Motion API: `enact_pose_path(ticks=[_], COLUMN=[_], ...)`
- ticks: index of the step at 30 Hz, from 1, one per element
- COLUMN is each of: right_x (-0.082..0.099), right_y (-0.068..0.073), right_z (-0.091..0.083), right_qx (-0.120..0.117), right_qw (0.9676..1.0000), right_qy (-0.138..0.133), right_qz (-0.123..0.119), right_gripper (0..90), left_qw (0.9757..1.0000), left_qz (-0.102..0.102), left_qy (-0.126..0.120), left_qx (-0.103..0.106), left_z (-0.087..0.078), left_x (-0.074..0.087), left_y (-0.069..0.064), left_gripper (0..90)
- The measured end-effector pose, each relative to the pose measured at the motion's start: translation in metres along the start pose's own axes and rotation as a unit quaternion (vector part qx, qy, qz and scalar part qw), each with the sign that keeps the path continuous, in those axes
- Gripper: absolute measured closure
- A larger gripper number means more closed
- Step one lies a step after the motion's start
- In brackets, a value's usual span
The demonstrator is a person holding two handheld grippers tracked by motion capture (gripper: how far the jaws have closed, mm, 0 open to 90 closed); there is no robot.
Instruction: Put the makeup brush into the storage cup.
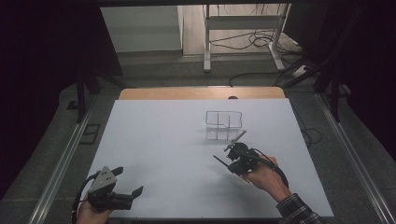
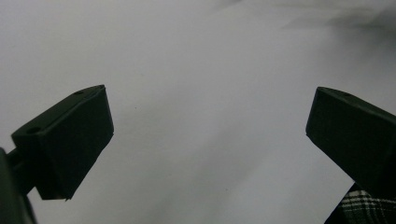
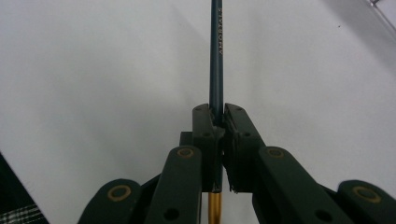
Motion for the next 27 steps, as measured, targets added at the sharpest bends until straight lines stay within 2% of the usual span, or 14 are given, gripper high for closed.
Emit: enact_pose_path(ticks=[3, 9, 12, 18, 22, 25, 27], right_x=[0.000, -0.003, -0.005, -0.008, -0.009, -0.011, -0.011], right_y=[0.002, 0.006, 0.008, 0.015, 0.018, 0.020, 0.022], right_z=[-0.006, -0.019, -0.022, -0.030, -0.032, -0.034, -0.035], right_qx=[-0.002, -0.006, -0.008, -0.014, -0.017, -0.022, -0.027], right_qw=[1.0000, 0.9997, 0.9997, 0.9993, 0.9991, 0.9988, 0.9987], right_qy=[-0.005, -0.020, -0.022, -0.028, -0.031, -0.032, -0.033], right_qz=[-0.003, -0.009, -0.012, -0.023, -0.024, -0.029, -0.030], right_gripper=[83.4, 83.4, 83.5, 83.4, 83.4, 83.4, 83.4], left_qw=[1.0000, 0.9997, 0.9992, 0.9982, 0.9974, 0.9969, 0.9968], left_qz=[0.000, -0.019, -0.021, -0.007, 0.012, 0.033, 0.039], left_qy=[0.002, -0.010, -0.014, -0.020, -0.022, -0.021, -0.020], left_qx=[-0.005, 0.009, 0.031, 0.056, 0.068, 0.067, 0.066], left_z=[0.000, -0.001, -0.001, 0.000, 0.003, 0.007, 0.009], left_x=[0.000, -0.005, -0.007, -0.014, -0.020, -0.027, -0.029], left_y=[0.000, -0.002, -0.006, -0.018, -0.027, -0.034, -0.035], left_gripper=[1.0, 0.0, 0.0, 1.1, 2.4, 5.1, 6.2])
Point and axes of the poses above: each handheld gripper's, and its own axes: z roughly forward along the jaws, x roughly out of its underside, y roughly to its left, the point moved 7 cm from there along z, roughly forward along the jaws, and after that the axes turned 4 degrees about y, right-handed, at the moved point
